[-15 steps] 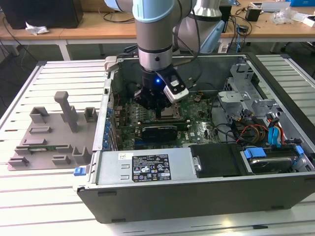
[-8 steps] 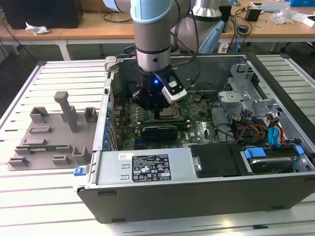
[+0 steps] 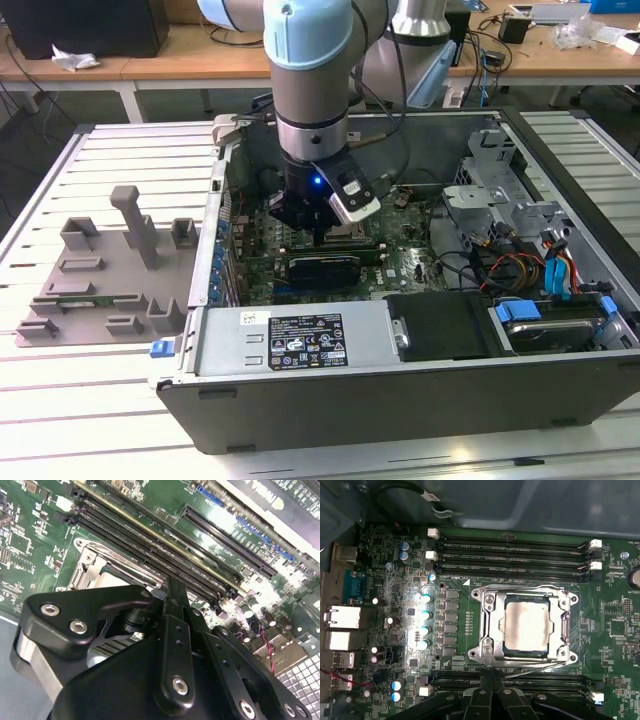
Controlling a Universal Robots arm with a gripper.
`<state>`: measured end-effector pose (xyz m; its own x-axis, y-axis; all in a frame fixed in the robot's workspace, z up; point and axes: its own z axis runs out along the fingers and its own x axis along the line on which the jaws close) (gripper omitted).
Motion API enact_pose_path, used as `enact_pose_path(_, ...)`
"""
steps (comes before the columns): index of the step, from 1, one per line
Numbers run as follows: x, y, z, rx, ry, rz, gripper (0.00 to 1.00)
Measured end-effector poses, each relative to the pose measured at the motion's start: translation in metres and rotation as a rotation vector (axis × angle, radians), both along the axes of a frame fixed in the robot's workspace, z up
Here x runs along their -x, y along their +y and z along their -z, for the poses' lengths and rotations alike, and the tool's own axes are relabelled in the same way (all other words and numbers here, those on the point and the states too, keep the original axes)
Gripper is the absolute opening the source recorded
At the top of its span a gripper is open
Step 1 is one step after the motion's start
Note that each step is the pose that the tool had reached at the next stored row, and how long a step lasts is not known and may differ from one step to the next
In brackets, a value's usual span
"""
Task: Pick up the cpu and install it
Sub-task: 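Install the second cpu locking lever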
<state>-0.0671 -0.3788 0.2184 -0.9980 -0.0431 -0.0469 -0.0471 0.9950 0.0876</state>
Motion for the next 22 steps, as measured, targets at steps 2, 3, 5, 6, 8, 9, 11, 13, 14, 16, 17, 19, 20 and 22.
enact_pose_path(2, 0.0, -0.0008, 0.0028, -0.0163, 0.0, 0.001, 0.11)
enact_pose_path(3, 0.0, -0.0011, 0.0035, -0.0195, -0.0001, 0.001, 0.11)
enact_pose_path(5, 0.002, -0.0038, 0.0064, -0.0363, 0.0, 0.002, 0.11)
enact_pose_path(6, 0.002, -0.005, 0.0068, -0.0456, 0.0001, 0.003, 0.11)
enact_pose_path(8, 0.004, -0.007, 0.0074, -0.0706, 0.0, 0.003, 0.11)
enact_pose_path(9, 0.004, -0.0083, 0.0076, -0.0822, -0.0001, 0.003, 0.11)
enact_pose_path(11, 0.004, -0.0121, 0.0084, -0.1046, 0.0001, 0.003, 0.11)
enact_pose_path(13, 0.005, -0.0177, 0.0106, -0.1403, 0.0002, 0.003, 0.11)
enact_pose_path(14, 0.006, -0.0182, 0.0118, -0.156, 0.0001, 0.003, 0.11)
enact_pose_path(16, 0.006, -0.0185, 0.0137, -0.1637, 0.0001, 0.003, 0.11)
enact_pose_path(17, 0.006, -0.0188, 0.0157, -0.1654, 0.0001, 0.003, 0.11)
enact_pose_path(19, 0.006, -0.0192, 0.0175, -0.1676, 0.0003, 0.003, 0.11)
enact_pose_path(20, 0.006, -0.0193, 0.0187, -0.1709, 0.0004, 0.003, 0.11)
enact_pose_path(22, 0.007, -0.0192, 0.0198, -0.1818, 0.0, 0.003, 0.11)
